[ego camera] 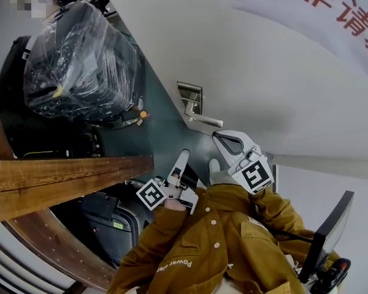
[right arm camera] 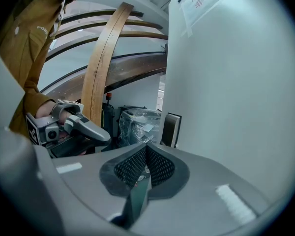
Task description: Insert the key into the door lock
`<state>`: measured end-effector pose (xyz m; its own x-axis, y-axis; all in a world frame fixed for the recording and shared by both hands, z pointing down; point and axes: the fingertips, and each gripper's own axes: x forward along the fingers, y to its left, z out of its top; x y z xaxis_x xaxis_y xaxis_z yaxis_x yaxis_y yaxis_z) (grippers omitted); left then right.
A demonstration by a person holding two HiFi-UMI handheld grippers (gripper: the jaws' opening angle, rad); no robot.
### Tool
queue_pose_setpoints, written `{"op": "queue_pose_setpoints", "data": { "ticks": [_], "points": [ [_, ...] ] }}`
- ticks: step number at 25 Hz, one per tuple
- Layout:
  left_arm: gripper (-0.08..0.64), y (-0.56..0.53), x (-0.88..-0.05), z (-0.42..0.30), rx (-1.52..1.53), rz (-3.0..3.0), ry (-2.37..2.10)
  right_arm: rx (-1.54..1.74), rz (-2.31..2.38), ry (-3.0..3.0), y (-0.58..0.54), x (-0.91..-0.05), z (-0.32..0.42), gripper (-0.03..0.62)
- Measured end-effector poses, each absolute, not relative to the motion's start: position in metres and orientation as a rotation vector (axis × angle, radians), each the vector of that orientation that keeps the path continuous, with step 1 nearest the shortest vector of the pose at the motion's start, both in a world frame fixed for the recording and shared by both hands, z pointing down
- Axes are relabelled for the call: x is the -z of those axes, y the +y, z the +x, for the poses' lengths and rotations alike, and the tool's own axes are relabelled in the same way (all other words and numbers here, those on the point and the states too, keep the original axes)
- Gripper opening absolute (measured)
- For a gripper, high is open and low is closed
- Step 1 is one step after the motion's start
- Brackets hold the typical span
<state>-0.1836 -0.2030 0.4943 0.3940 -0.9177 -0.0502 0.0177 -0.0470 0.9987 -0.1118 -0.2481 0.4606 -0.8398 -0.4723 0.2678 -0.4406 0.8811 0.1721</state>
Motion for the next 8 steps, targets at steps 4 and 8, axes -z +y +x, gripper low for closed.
{"op": "queue_pose_setpoints", "data": {
  "ticks": [4,8],
  "points": [
    [0.003,-0.2032,-0.4944,-0.1835,0.944,1.401,-0.875,0.182,0.668,-2.734,-0.2482,-0.4599,-0.1112,0.005],
    [0.003,-0.2025,-0.4936,-0.1842,0.948,1.396,-0.871,0.188,0.666,-2.730,-0.2474,-0.4591,-0.1125,0.005]
  ]
}}
